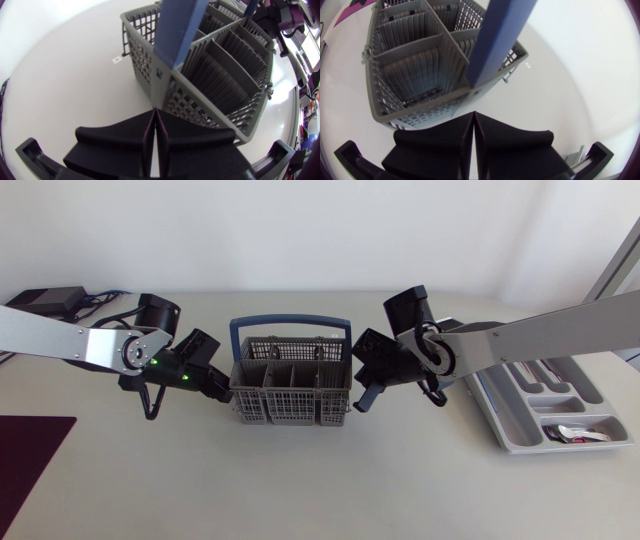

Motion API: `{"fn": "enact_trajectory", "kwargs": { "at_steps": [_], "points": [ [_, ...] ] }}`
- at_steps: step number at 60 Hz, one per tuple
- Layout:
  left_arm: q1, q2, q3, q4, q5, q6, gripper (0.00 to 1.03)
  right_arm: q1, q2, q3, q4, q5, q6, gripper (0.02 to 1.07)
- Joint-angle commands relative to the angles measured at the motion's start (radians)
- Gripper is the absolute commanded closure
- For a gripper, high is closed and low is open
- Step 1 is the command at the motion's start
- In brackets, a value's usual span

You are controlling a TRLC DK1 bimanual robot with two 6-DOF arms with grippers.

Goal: Sort the cutlery from the basket into the organizer compartments.

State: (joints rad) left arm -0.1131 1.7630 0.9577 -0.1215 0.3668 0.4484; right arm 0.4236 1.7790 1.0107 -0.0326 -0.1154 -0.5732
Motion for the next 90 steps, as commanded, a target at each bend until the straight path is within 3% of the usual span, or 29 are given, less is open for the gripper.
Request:
{"fn": "enact_trajectory", "kwargs": {
  "at_steps": [1, 23, 33, 40, 45, 54, 63, 66, 90],
  "points": [
    [0.038, 0.012, -0.014, 0.005, 0.012, 0.03, 1.0, -0.017, 0.0, -0.041, 0.013, 0.023, -0.007, 1.02],
    [0.19, -0.224, -0.163, 0.008, 0.026, 0.072, 1.0, -0.105, -0.22, -0.205, 0.08, 0.128, -0.019, 1.01],
    [0.204, -0.378, -0.234, 0.008, 0.026, 0.067, 0.95, -0.137, -0.357, -0.264, 0.077, 0.158, -0.016, 0.86],
    [0.211, -0.508, -0.269, 0.008, 0.024, 0.046, 0.81, -0.146, -0.467, -0.297, 0.063, 0.194, -0.013, 0.72],
    [0.219, -0.585, -0.287, 0.003, 0.023, 0.03, 0.69, -0.148, -0.535, -0.314, 0.049, 0.212, -0.008, 0.68],
    [0.222, -0.703, -0.307, -0.033, -0.002, 0.016, 0.4, -0.167, -0.647, -0.345, 0.014, 0.214, -0.001, 0.31],
    [0.224, -0.795, -0.327, -0.05, -0.031, 0.01, 0.05, -0.195, -0.744, -0.373, -0.015, 0.214, 0.006, 0.12],
    [0.228, -0.823, -0.327, -0.063, -0.032, 0.001, 0.04, -0.201, -0.779, -0.383, -0.03, 0.214, 0.006, 0.07],
    [0.256, -0.921, -0.34, -0.129, -0.023, -0.096, 0.04, -0.335, -1.058, -0.474, -0.104, 0.215, 0.065, 0.07]
  ]
}}
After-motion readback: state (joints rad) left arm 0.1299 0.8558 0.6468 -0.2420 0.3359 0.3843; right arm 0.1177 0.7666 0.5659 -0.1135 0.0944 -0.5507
